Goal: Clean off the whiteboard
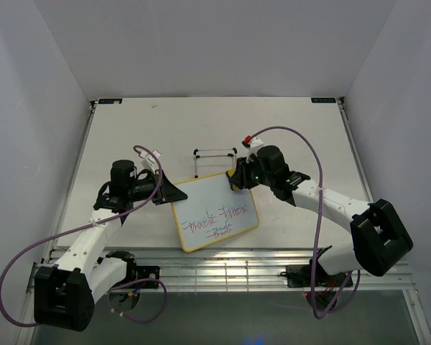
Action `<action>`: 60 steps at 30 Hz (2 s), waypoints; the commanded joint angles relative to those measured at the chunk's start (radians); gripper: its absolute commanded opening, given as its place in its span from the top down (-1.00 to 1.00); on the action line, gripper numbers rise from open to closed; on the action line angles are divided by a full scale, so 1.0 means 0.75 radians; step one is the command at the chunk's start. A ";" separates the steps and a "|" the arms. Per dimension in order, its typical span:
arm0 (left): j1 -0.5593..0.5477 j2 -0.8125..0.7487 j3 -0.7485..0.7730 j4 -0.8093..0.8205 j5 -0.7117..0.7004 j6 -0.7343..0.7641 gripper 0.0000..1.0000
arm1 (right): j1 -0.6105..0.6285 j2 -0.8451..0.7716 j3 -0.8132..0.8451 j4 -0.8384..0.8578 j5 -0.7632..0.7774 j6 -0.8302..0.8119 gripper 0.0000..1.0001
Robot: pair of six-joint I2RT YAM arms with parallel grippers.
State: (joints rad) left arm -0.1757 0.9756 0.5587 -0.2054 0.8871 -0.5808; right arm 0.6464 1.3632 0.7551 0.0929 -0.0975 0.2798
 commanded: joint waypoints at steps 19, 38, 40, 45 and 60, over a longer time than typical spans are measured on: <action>-0.048 -0.084 0.024 0.018 0.051 0.081 1.00 | -0.079 -0.058 -0.150 -0.038 0.153 0.001 0.70; -0.050 0.006 0.045 -0.045 -0.070 0.085 1.00 | 0.958 0.183 0.232 0.159 0.596 0.269 0.71; -0.050 0.014 0.047 -0.047 -0.072 0.087 1.00 | 0.981 0.203 0.233 0.130 0.647 0.316 0.71; -0.050 0.027 0.049 -0.053 -0.074 0.087 1.00 | 0.967 0.124 0.019 0.101 0.764 0.373 0.71; -0.060 0.018 0.049 -0.053 -0.054 0.091 1.00 | 0.525 -0.335 -0.498 -0.062 0.807 0.408 0.71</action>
State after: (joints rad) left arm -0.1986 1.0000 0.5739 -0.1982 0.8379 -0.5644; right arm 1.0538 1.1038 0.3904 0.1844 0.4858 0.6197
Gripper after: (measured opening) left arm 0.147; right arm 0.394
